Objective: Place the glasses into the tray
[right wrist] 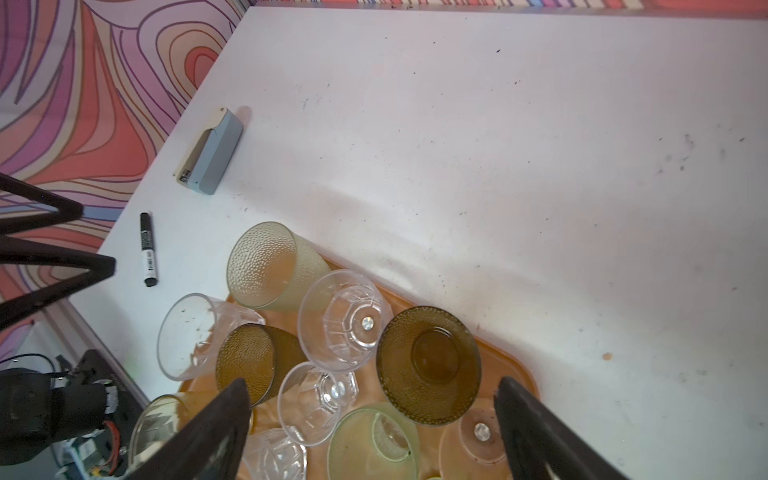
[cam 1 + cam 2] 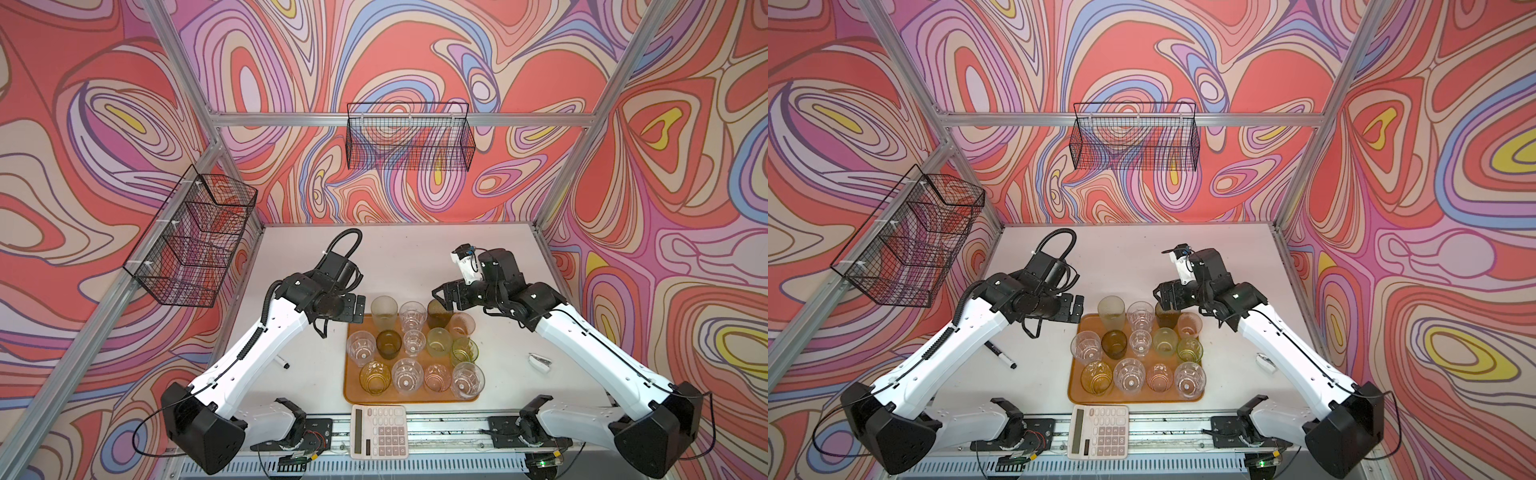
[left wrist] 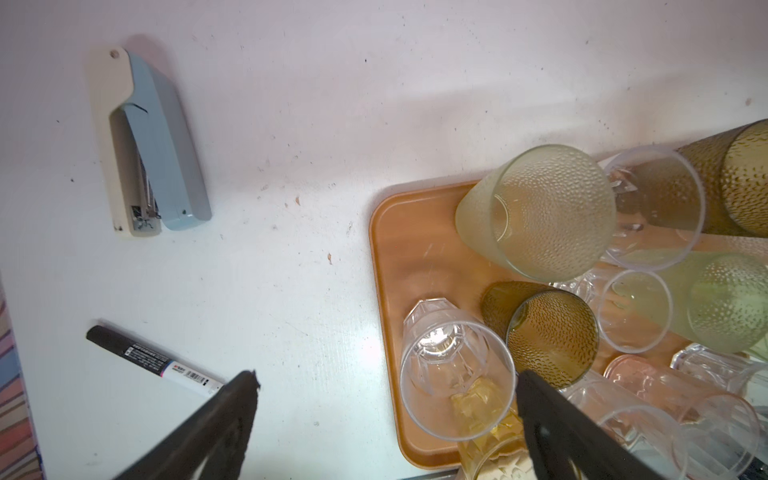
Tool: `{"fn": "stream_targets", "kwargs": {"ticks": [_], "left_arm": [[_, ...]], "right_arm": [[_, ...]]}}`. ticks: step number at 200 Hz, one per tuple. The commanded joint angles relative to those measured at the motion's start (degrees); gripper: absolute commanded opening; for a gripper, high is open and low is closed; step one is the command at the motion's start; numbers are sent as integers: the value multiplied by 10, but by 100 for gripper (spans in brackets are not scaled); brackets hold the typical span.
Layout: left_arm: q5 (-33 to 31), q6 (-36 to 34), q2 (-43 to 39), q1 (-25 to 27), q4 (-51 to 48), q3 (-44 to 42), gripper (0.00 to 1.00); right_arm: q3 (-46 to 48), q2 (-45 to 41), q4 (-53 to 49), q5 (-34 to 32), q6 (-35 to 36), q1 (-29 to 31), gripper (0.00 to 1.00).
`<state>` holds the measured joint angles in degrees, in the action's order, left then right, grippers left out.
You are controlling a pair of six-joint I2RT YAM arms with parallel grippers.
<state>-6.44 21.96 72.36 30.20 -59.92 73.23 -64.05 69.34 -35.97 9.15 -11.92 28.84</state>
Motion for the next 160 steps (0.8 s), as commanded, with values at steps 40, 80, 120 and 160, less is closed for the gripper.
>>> {"fn": "stream_targets", "kwargs": {"ticks": [40, 80, 120, 160], "left_arm": [[-15, -72, -22, -66, 82, 17, 100], [-9, -103, -6, -107, 146, 15, 100], [-5, -134, 8, -182, 240, -39, 100], [-53, -171, -21, -216, 429, -171, 100]], "right_arm": [[-42, 26, 28, -156, 47, -5, 98], [-52, 45, 70, -193, 84, -25, 98], [-43, 58, 122, -208, 95, -115, 98], [10, 63, 192, -227, 69, -214, 99]]}}
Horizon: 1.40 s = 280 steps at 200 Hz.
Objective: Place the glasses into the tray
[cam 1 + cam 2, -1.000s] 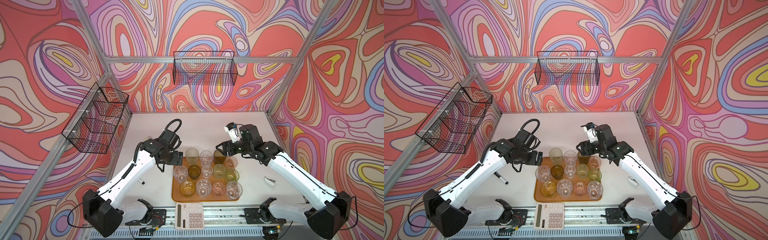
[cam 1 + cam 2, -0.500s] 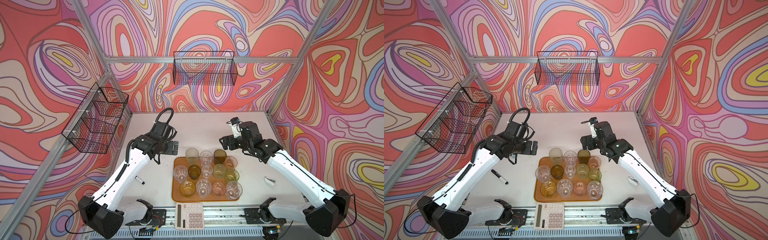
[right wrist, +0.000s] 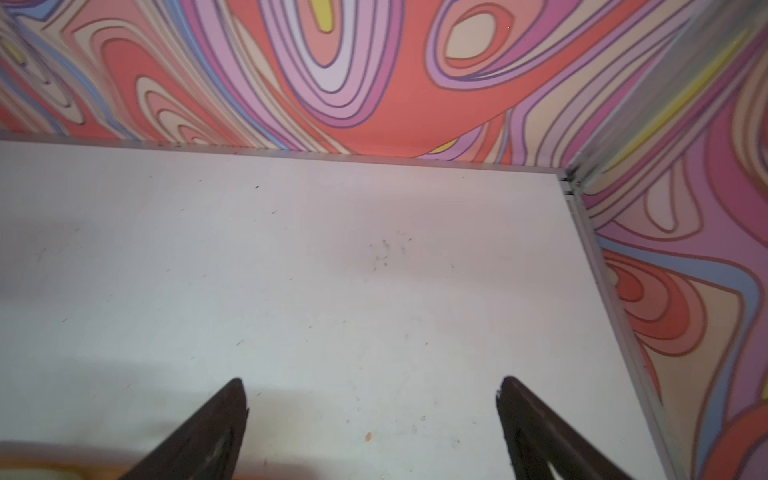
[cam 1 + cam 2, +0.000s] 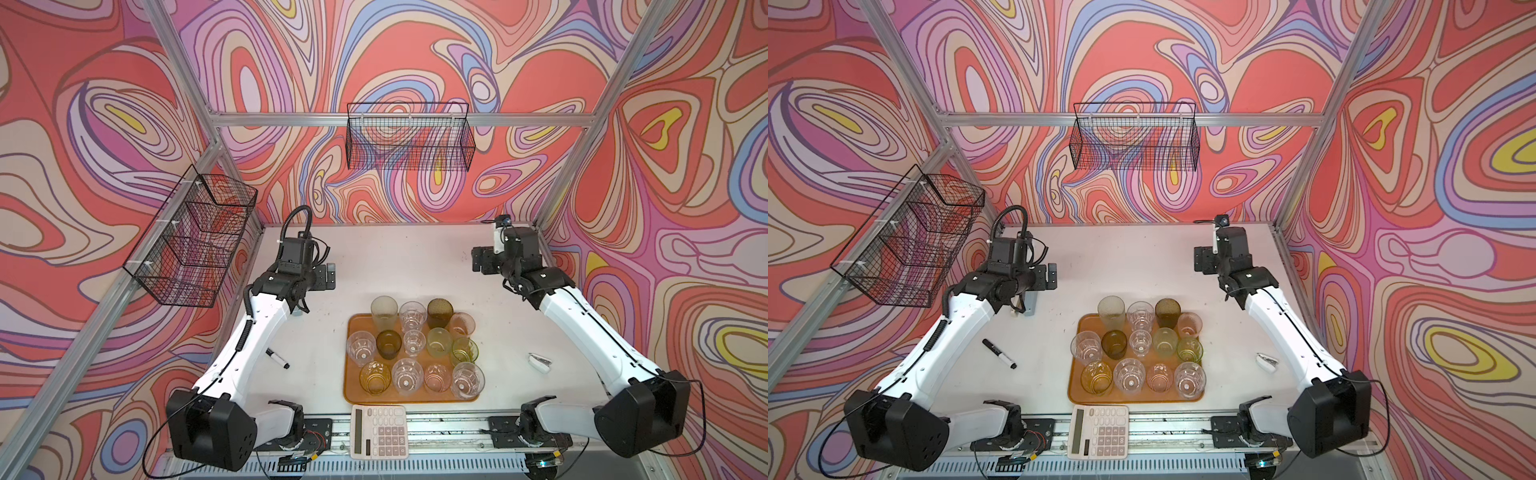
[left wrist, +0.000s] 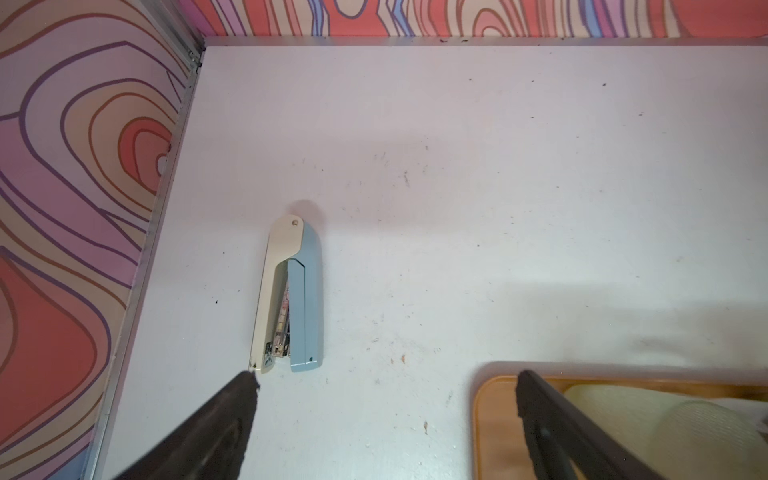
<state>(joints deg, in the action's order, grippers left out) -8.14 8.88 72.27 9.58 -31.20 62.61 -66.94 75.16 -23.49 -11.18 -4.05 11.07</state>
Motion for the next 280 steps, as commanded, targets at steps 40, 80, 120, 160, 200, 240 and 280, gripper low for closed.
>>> {"fn": "stream_targets", "kwargs": {"ticks": [40, 80, 120, 160, 200, 240, 280], "left_arm": [[-90, -53, -18, -26, 305, -176, 100], [-107, -64, -7, -26, 474, -274, 100], [-109, -97, 4, -26, 648, -379, 100], [-87, -124, 19, -24, 733, -427, 100], [-69, -134, 39, -22, 836, -477, 100], [-37, -123, 66, -22, 881, -488, 100], [-43, -131, 164, -23, 1053, -522, 100]], "right_arm": [[158, -25, 222, -78, 21, -50, 98], [204, 15, 291, -59, 27, -50, 98], [293, 44, 443, -44, 71, -49, 98], [369, 73, 574, -10, 63, -49, 98], [407, 91, 646, 10, 83, -49, 98], [457, 134, 794, 32, 79, -50, 98], [461, 166, 840, 37, 89, -49, 98]]}}
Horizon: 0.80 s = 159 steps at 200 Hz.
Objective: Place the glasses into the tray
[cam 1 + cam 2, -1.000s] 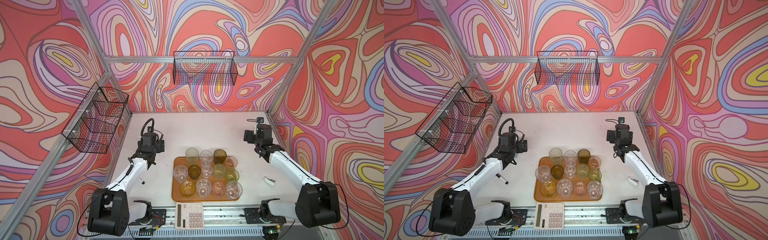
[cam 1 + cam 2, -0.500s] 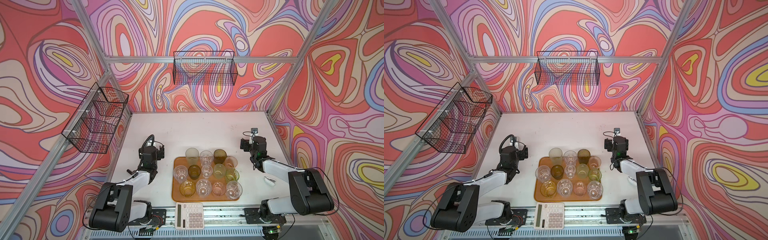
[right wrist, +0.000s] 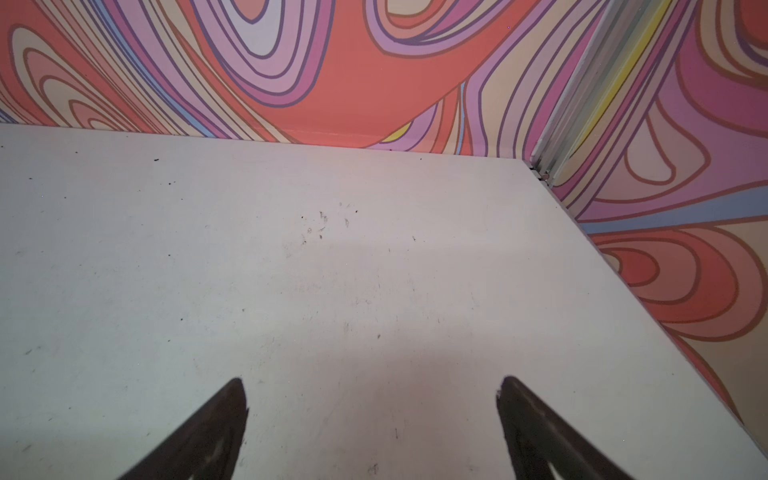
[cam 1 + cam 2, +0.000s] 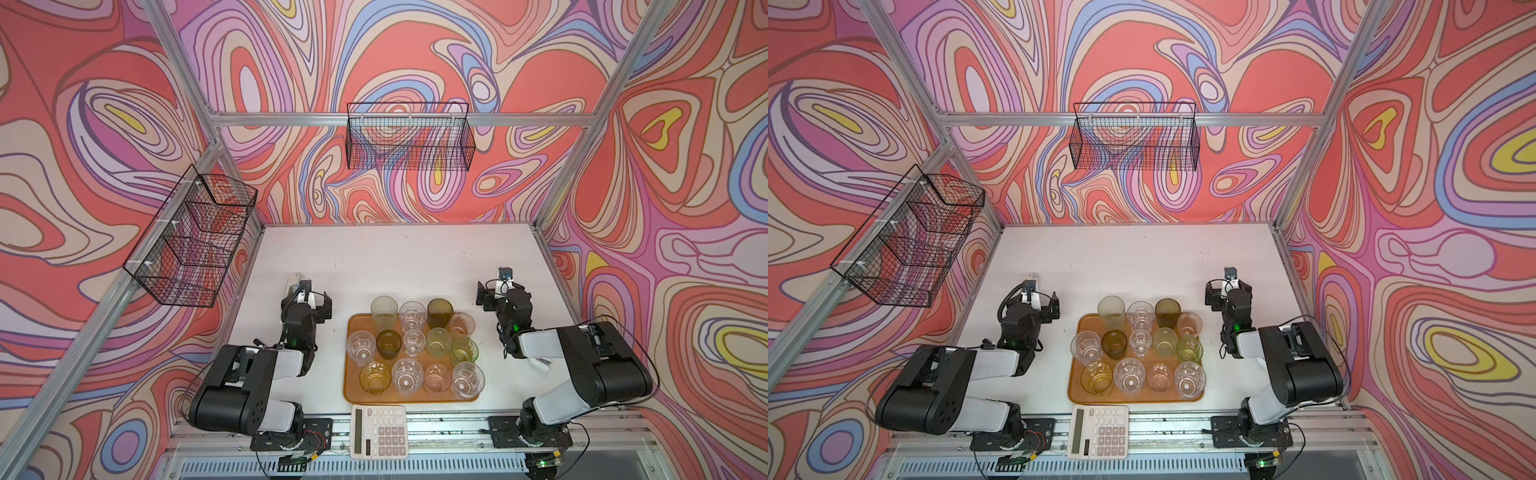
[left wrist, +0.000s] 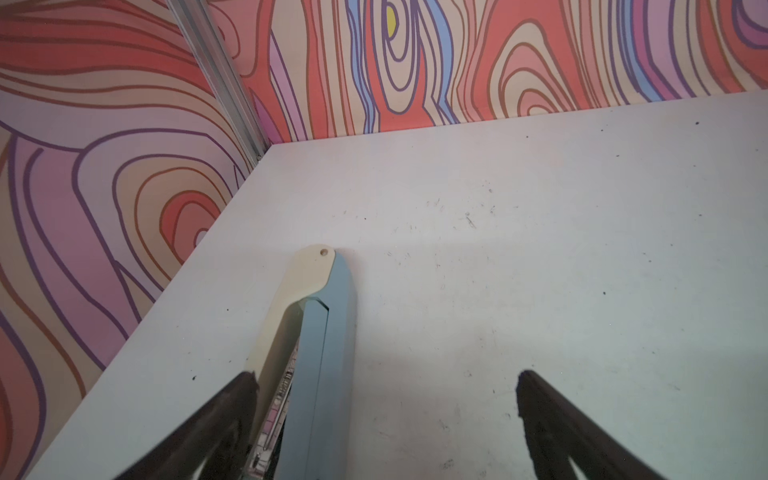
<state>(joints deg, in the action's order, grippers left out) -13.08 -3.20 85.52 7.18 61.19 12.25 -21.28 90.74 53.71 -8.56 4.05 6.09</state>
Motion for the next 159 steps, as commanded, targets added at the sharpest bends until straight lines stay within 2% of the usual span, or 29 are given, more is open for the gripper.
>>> {"fn": "stream_targets", "kwargs": {"ticks": [1, 25, 36, 56, 67, 81, 88, 104, 108, 113, 159], "left_arm": [[8, -10, 32, 1, 128, -19, 100], [12, -15, 48, 2, 100, 8, 100], [1, -6, 34, 1, 49, 20, 100], [-3, 0, 41, -4, 23, 41, 100], [-13, 16, 35, -12, -29, 63, 100], [10, 56, 33, -47, -94, 92, 100], [35, 71, 26, -63, -98, 87, 98], [33, 69, 30, -63, -81, 83, 94], [34, 69, 29, -64, -82, 83, 99], [33, 70, 27, -64, -87, 84, 100], [38, 68, 26, -64, -73, 76, 100]], "right_arm": [[5, 10, 68, 10, 8, 1, 98], [7, 36, 94, -2, 1, 0, 98], [14, 46, 120, -8, -1, 0, 98], [32, 73, 174, 13, 1, -3, 98], [32, 90, 200, 18, 6, -5, 98], [15, 79, 147, 30, -1, -10, 99], [2, 82, 132, 29, -7, -16, 98], [-46, 80, 36, 51, -34, -42, 98], [-56, 80, 15, 57, -49, -52, 98], [-66, 78, -14, 62, -63, -67, 99], [-53, 76, 14, 56, -63, -70, 98]]}}
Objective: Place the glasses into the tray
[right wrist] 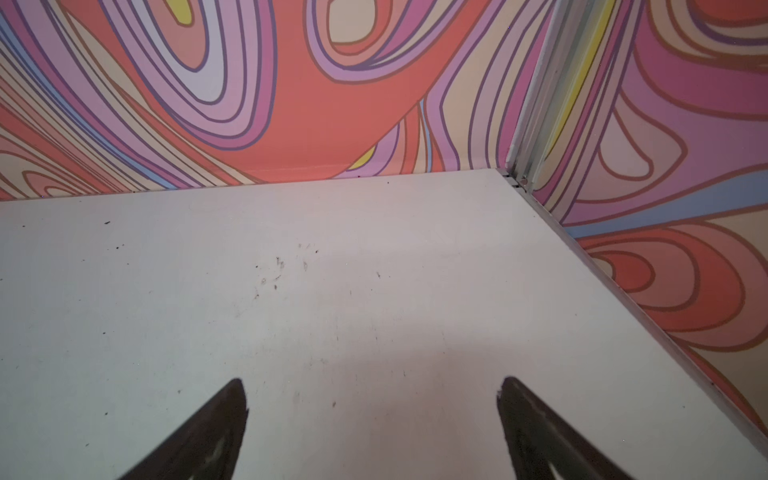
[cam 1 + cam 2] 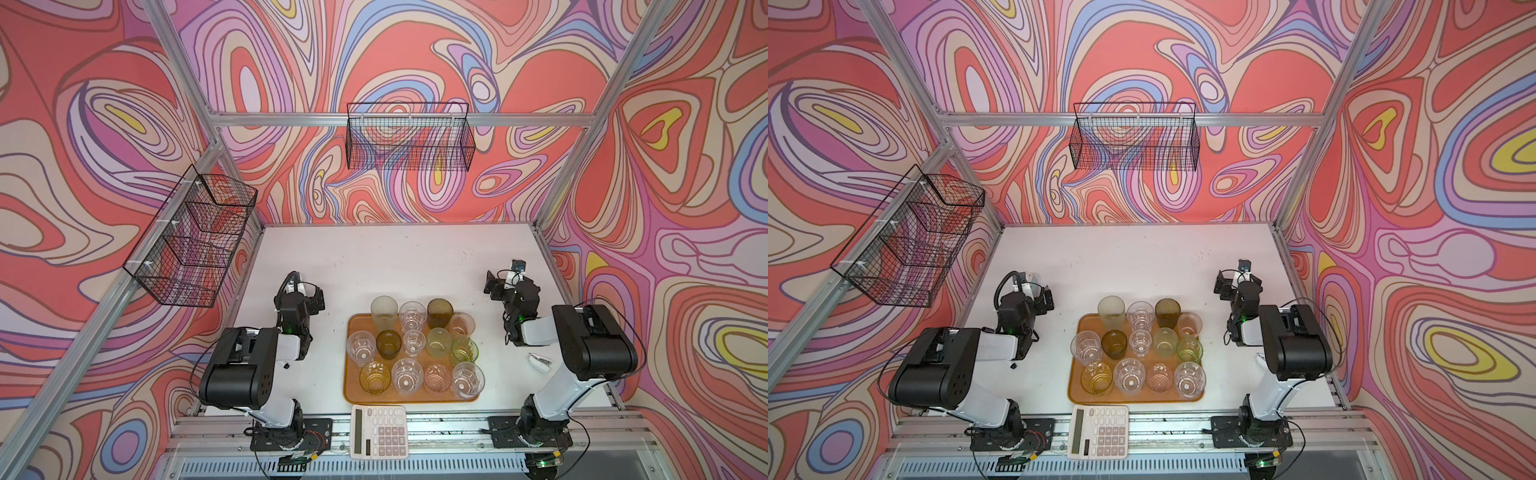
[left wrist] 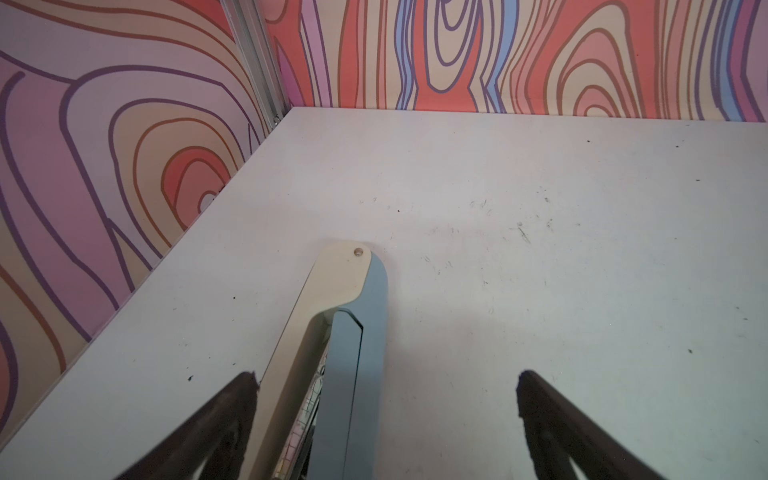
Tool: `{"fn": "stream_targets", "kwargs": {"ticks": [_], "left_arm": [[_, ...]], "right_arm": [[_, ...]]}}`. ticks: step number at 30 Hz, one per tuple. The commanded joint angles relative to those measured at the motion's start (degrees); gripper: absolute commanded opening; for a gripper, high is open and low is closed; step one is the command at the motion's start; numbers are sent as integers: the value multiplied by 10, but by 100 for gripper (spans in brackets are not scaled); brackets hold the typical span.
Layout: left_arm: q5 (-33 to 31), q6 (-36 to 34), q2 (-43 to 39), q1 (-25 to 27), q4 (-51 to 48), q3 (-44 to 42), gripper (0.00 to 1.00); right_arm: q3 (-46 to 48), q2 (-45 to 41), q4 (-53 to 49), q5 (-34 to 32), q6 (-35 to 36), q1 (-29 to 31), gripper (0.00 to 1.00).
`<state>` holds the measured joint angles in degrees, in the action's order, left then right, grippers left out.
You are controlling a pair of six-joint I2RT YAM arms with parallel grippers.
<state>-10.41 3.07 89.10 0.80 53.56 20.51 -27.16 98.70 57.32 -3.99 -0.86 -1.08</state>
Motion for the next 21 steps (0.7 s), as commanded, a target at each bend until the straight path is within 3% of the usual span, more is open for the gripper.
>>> {"fn": "stream_targets", "kwargs": {"ticks": [1, 21], "left_arm": [[12, 5, -10, 0, 3, -7, 100], [16, 2, -9, 1, -7, -1, 100]], "right_arm": [[6, -4, -22, 10, -14, 2, 98], [1, -3, -29, -1, -8, 9, 98]]}}
